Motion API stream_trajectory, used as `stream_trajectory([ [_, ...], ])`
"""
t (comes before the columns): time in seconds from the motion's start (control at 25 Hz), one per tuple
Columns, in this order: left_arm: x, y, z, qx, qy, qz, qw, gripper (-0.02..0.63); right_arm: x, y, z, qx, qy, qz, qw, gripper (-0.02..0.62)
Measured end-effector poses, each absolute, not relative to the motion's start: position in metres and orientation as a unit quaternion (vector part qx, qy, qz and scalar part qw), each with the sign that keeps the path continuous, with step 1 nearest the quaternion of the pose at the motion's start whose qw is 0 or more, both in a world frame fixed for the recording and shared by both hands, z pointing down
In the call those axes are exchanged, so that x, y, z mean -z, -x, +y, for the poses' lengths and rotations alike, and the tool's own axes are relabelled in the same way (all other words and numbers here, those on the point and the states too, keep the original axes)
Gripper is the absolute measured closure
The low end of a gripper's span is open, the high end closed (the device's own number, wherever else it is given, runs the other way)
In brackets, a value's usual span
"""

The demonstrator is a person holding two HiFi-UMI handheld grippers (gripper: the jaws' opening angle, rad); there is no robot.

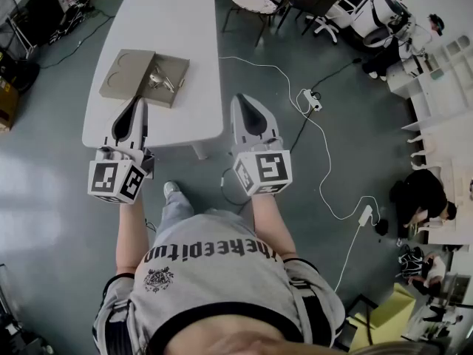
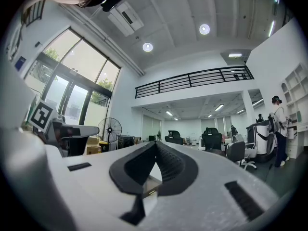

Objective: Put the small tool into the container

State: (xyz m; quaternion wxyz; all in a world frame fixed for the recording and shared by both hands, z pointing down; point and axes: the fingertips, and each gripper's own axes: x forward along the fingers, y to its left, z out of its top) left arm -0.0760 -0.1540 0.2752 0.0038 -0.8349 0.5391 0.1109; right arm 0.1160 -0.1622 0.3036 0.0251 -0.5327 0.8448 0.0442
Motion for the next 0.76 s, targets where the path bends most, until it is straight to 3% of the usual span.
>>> stream_trajectory([
  [0.76,-0.272,0.068,-0.134,-0.118,0.834,0.539,0.012,0.592,-0.292,-0.126,-0.138,-0.052,0.534,0.843,0.037,0.6],
])
